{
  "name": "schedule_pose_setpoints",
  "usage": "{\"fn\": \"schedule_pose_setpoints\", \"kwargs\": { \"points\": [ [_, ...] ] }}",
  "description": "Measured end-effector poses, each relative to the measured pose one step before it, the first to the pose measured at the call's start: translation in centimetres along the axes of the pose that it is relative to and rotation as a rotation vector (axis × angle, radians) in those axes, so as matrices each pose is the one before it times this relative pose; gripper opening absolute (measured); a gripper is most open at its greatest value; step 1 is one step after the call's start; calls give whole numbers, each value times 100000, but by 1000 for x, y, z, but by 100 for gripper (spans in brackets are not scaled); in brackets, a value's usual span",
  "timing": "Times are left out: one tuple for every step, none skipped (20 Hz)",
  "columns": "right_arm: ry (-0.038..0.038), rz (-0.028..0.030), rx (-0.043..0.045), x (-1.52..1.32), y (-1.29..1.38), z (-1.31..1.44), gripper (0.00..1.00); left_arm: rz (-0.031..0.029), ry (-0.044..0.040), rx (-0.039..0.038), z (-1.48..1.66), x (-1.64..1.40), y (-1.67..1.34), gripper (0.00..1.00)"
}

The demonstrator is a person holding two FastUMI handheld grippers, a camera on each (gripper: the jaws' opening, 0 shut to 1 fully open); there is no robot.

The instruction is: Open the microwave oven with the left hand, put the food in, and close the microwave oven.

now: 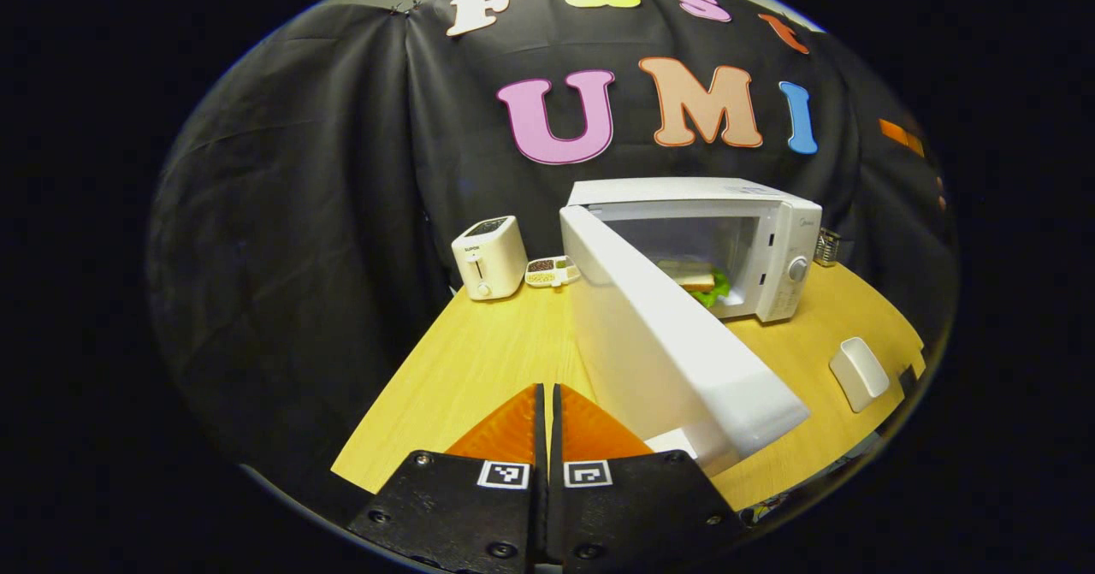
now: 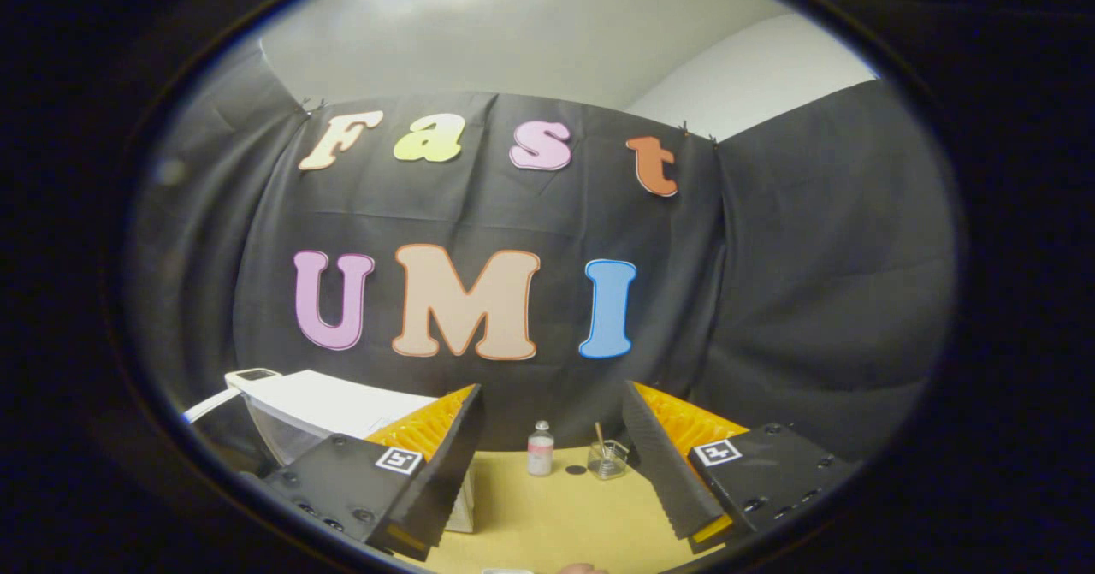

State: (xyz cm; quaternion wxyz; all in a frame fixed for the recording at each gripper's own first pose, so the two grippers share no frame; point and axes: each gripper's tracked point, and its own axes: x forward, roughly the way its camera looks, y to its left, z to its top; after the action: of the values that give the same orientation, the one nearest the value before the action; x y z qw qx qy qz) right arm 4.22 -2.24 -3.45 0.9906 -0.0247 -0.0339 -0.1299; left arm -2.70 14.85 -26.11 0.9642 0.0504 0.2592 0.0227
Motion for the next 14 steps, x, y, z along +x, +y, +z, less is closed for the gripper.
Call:
{"fn": "schedule_pose_setpoints", "kwargs": {
  "points": [
    [-257, -301, -92, 102, -386, 163, 89, -743, -148, 168, 279, 48, -570, 1],
    [-491, -510, -593, 168, -311, 20, 89, -856, -496, 62, 220, 145, -696, 1],
    [-433, -243, -845, 189, -331, 152, 89, -335, -29, 98, 159, 231, -491, 1],
    [382, 139, -765, 84, -223, -114, 89, -432, 577, 140, -120, 156, -519, 1],
    [101, 498, -152, 3, -85, -220, 89, -169, -344, 75, 201, 172, -384, 1],
    [404, 239, -200, -56, -256, -165, 89, -573, -392, -79, 338, 129, -544, 1],
    [1043, 514, -307, 65, -106, -380, 89, -449, 134, 21, 76, 224, -523, 1],
    [563, 403, -91, -6, -69, -70, 89, -306, 195, 37, 38, 205, -359, 1],
    [-335, 689, 233, -179, -53, 297, 99, -703, -18, -88, 250, 70, -527, 1],
    [-440, 799, 295, 4, -101, 182, 99, -665, -1210, -193, 489, 176, -522, 1],
    [-239, 476, 173, 26, -141, 15, 99, -690, -641, -65, 311, 151, -658, 1],
    [-82, 562, 330, 52, -57, 75, 99, -192, -634, 227, 191, 154, -458, 1],
    [927, 597, 336, 95, -16, 17, 98, 197, -252, 352, 200, 320, -376, 1],
    [85, 733, 825, -29, -141, -32, 98, -148, 570, -324, -168, 121, -452, 1]
  ]
}}
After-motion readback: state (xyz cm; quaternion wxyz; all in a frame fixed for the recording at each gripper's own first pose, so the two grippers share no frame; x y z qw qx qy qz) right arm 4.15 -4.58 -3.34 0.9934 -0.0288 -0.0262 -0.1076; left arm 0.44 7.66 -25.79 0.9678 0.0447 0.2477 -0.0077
